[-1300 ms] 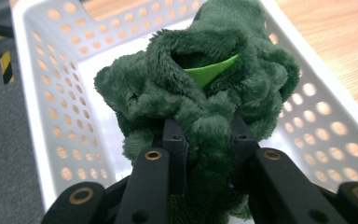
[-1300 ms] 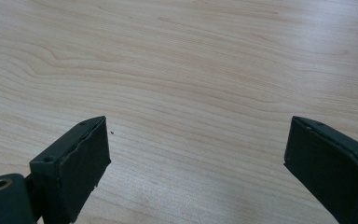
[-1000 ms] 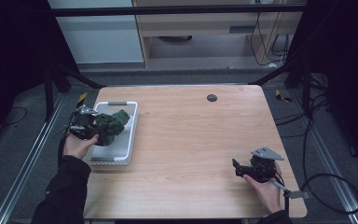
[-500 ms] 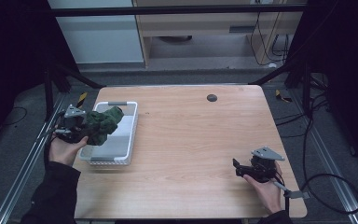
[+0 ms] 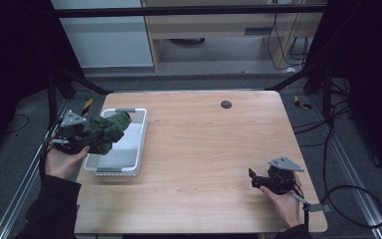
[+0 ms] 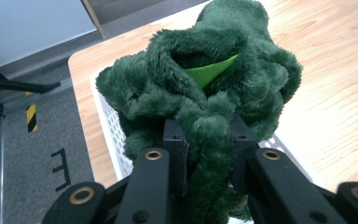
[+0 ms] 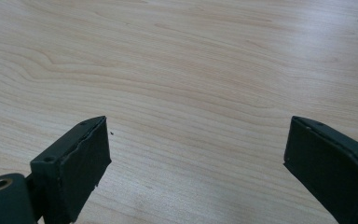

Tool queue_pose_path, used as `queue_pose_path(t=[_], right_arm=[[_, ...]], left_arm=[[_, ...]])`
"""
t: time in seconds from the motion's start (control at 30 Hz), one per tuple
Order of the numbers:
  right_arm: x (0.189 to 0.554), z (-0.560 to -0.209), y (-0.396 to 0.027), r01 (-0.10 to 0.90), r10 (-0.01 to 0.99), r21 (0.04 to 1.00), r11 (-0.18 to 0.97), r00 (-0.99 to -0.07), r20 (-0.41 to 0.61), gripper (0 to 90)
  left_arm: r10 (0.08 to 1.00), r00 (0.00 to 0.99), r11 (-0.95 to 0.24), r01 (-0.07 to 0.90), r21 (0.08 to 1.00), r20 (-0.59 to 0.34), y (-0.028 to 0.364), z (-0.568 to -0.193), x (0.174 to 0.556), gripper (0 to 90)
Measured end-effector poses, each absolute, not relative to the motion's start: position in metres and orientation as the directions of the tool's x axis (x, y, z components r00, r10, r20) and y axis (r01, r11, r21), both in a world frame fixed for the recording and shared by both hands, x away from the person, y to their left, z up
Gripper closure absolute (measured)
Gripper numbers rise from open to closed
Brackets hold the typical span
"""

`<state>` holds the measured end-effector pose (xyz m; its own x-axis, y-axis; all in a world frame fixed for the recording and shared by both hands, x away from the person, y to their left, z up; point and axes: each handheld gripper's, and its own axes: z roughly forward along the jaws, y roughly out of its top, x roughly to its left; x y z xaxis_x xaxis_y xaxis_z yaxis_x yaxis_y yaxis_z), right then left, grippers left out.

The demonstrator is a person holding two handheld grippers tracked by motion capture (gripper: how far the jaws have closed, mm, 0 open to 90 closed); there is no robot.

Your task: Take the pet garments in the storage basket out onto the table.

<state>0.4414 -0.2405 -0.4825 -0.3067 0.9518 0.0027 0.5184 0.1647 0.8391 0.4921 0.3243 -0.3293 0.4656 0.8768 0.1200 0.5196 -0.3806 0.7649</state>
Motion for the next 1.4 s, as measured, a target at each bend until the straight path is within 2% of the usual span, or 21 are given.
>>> queue_pose_path(t=[0.67, 0.97, 1.4], right_arm=[[0.441, -0.48, -0.243, 0.497, 0.954, 0.853, 0.161, -0.299, -0.006, 7.1], [0.441, -0.48, -0.243, 0.496, 0.954, 0.853, 0.16, -0.3, -0.005, 7.1], [0.441, -0.48, -0.244, 0.493, 0.955, 0.855, 0.161, -0.298, -0.008, 7.2]], left_arm=[[0.771, 0.614, -0.499, 0.421, 0.758, 0.167, 0.268, -0.305, 0.488, 74.4], [0.72, 0.667, -0.549, 0.382, 0.744, 0.189, 0.247, -0.304, 0.489, 74.4], [0.673, 0.721, -0.578, 0.373, 0.725, 0.166, 0.218, -0.312, 0.495, 74.3]])
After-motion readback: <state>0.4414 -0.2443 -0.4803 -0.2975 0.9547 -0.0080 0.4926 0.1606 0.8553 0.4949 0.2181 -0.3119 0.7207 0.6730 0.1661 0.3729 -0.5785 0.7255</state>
